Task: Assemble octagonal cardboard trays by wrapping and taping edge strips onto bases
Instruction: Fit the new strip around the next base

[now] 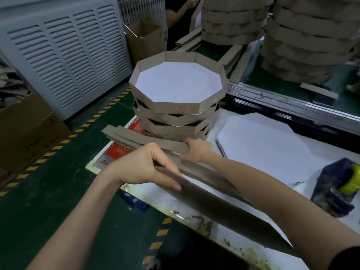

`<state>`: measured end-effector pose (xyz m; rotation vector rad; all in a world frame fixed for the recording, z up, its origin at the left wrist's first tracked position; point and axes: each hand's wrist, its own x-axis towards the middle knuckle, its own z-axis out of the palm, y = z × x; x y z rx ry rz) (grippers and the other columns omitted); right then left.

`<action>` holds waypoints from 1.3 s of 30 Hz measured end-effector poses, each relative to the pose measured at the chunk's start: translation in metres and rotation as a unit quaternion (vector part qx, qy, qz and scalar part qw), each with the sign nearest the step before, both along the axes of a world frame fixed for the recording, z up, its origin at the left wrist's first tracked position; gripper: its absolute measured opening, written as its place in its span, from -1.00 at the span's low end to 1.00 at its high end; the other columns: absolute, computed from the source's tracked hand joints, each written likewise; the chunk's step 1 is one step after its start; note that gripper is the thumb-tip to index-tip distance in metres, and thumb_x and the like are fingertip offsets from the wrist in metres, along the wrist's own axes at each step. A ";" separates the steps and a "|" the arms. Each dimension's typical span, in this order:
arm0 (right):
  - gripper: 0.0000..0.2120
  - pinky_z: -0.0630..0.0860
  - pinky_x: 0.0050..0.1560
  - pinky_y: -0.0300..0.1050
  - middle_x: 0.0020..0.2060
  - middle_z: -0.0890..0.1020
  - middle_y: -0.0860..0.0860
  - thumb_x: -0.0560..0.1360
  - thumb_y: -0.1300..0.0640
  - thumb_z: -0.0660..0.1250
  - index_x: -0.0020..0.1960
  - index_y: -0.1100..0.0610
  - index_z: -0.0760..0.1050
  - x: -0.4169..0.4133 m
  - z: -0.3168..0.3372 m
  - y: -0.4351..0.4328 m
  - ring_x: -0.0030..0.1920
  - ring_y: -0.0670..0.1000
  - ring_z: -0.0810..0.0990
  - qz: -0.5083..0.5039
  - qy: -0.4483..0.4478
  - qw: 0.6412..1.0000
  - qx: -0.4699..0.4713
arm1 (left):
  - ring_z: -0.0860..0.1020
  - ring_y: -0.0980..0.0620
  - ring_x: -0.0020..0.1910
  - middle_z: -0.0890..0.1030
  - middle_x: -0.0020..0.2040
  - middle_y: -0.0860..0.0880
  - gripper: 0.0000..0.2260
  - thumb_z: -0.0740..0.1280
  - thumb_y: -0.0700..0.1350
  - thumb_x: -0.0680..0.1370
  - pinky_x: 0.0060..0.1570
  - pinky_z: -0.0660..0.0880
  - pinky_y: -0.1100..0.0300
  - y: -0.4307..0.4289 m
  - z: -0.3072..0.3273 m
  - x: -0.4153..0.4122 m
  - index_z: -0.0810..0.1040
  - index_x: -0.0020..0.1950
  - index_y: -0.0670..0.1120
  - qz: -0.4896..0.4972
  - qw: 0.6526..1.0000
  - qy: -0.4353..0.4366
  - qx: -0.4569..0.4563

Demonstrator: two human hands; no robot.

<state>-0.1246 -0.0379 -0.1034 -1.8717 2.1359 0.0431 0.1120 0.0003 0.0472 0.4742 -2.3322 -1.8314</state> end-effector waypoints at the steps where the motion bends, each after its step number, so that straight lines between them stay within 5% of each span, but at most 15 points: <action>1: -0.43 0.53 -0.18 -0.06 -0.09 0.63 0.01 0.42 -0.35 0.30 0.24 0.03 0.47 -0.004 0.009 0.001 -0.10 0.09 0.61 -0.004 0.000 1.000 -0.011 | 0.68 -0.10 -0.03 0.72 -0.06 -0.08 -0.83 0.54 -0.09 0.41 0.03 0.59 0.05 0.000 0.001 -0.001 0.73 -0.02 -0.03 0.001 1.000 -0.002 -0.006; 4: -0.59 0.50 -0.27 -0.08 -0.17 0.63 0.02 0.40 -0.20 0.41 0.04 0.11 0.56 -0.014 0.047 0.010 -0.12 0.09 0.62 -0.030 -0.044 0.998 -0.033 | 0.66 0.01 0.02 0.71 -0.02 0.00 -0.76 0.53 -0.10 0.41 0.04 0.57 0.22 0.001 0.007 -0.008 0.69 0.08 0.01 0.010 0.999 -0.009 -0.046; 6: -0.62 0.47 -0.28 -0.11 -0.19 0.60 -0.04 0.36 -0.13 0.46 0.00 0.11 0.52 -0.019 0.081 0.020 -0.15 0.04 0.59 -0.051 -0.115 0.990 -0.062 | 0.63 0.04 0.11 0.69 0.03 0.00 -0.61 0.54 -0.12 0.41 0.17 0.52 0.13 0.001 0.009 -0.014 0.55 0.19 0.09 0.026 0.998 -0.010 -0.064; 9: -0.67 0.37 -0.36 -0.38 -0.20 0.56 -0.16 0.39 0.00 0.47 0.11 0.05 0.53 -0.027 0.141 0.046 -0.20 -0.07 0.54 -0.038 -0.199 0.972 -0.118 | 0.59 0.07 0.18 0.68 0.08 0.00 -0.31 0.54 -0.13 0.41 0.30 0.42 -0.05 0.002 0.015 -0.026 0.19 0.34 0.19 0.042 0.997 -0.007 -0.069; 11: -0.67 0.37 -0.30 -0.37 -0.19 0.54 -0.18 0.41 0.07 0.46 0.15 0.02 0.52 -0.031 0.176 0.067 -0.23 -0.16 0.52 -0.029 -0.226 0.962 -0.151 | 0.56 0.12 0.23 0.67 0.12 0.08 0.02 0.55 0.00 0.36 0.37 0.36 -0.04 0.005 0.020 -0.036 -0.20 0.46 0.33 0.055 0.993 -0.001 -0.101; 14: -0.67 0.45 -0.23 -0.38 -0.16 0.54 -0.19 0.45 0.12 0.46 0.18 -0.01 0.50 -0.039 0.214 0.104 -0.20 -0.25 0.53 -0.019 -0.249 0.951 -0.181 | 0.48 0.12 0.33 0.56 0.29 0.19 0.19 0.56 0.09 0.31 0.37 0.37 -0.04 0.009 0.023 -0.049 -0.51 0.30 0.49 0.084 0.990 0.024 -0.110; 19: -0.68 0.55 -0.10 -0.16 -0.08 0.55 -0.09 0.42 0.08 0.43 0.14 -0.10 0.49 -0.073 0.244 0.172 -0.10 -0.08 0.55 -0.049 -0.262 0.950 -0.162 | 0.25 0.13 0.45 0.22 0.35 0.43 0.22 0.56 0.18 0.24 0.36 0.28 0.06 0.008 0.022 -0.064 -0.51 0.32 0.47 0.092 0.984 0.037 -0.149; 23: -0.63 0.58 0.10 0.07 0.03 0.58 -0.01 0.44 0.08 0.51 0.19 -0.06 0.48 -0.105 0.242 0.220 0.02 0.04 0.58 -0.116 -0.245 0.956 -0.108 | 0.12 0.26 0.45 -0.04 0.34 0.63 0.07 0.50 0.31 0.22 0.36 0.23 0.15 0.011 0.023 -0.078 -0.27 0.41 0.50 0.063 0.977 0.048 -0.196; 27: -0.54 0.52 0.05 0.04 -0.04 0.59 0.01 0.43 -0.25 0.42 0.20 -0.03 0.50 -0.117 0.236 0.250 -0.05 0.03 0.56 -0.131 -0.206 0.968 -0.051 | 0.33 0.41 0.23 0.20 0.41 0.37 -0.10 0.37 0.40 0.24 0.22 0.29 0.36 0.026 0.033 -0.093 -0.18 0.37 0.55 0.023 0.966 0.024 -0.257; 29: -0.61 0.51 0.11 -0.08 -0.04 0.62 -0.09 0.51 -0.28 0.32 0.17 -0.03 0.55 -0.116 0.236 0.251 0.00 -0.04 0.59 -0.144 -0.217 0.963 -0.072 | 0.46 0.33 -0.02 0.51 0.14 0.22 -0.10 0.36 0.41 0.28 -0.03 0.39 0.39 0.038 0.037 -0.101 -0.23 0.37 0.53 -0.001 0.957 0.015 -0.289; 31: -0.54 0.52 0.19 -0.18 0.06 0.66 -0.11 0.49 -0.28 0.20 0.21 -0.03 0.57 -0.110 0.243 0.242 0.09 -0.09 0.62 -0.187 -0.242 0.946 -0.106 | 0.47 0.25 -0.13 0.50 -0.18 0.15 -0.07 0.40 0.37 0.33 -0.26 0.36 0.36 0.050 0.037 -0.109 -0.23 0.43 0.46 -0.028 0.948 0.020 -0.316; 34: -0.53 0.56 0.07 -0.34 0.11 0.68 -0.08 0.58 -0.24 0.15 0.28 0.03 0.56 -0.087 0.258 0.208 0.03 -0.19 0.66 -0.230 -0.322 0.907 -0.144 | 0.33 0.15 0.15 0.54 0.19 0.05 -0.05 0.43 0.29 0.39 -0.24 0.33 0.40 0.064 0.037 -0.121 -0.19 0.54 0.30 -0.063 0.932 0.032 -0.355; 39: -0.59 0.55 0.05 -0.11 -0.14 0.71 -0.10 0.58 -0.30 0.19 0.02 -0.04 0.66 -0.040 0.274 0.163 -0.08 -0.07 0.66 -0.190 -0.220 0.955 -0.067 | 0.39 0.18 -0.06 0.33 0.46 0.19 -0.08 0.36 0.33 0.41 -0.09 0.36 0.26 0.081 0.039 -0.134 -0.25 0.51 0.31 -0.114 0.904 0.031 -0.412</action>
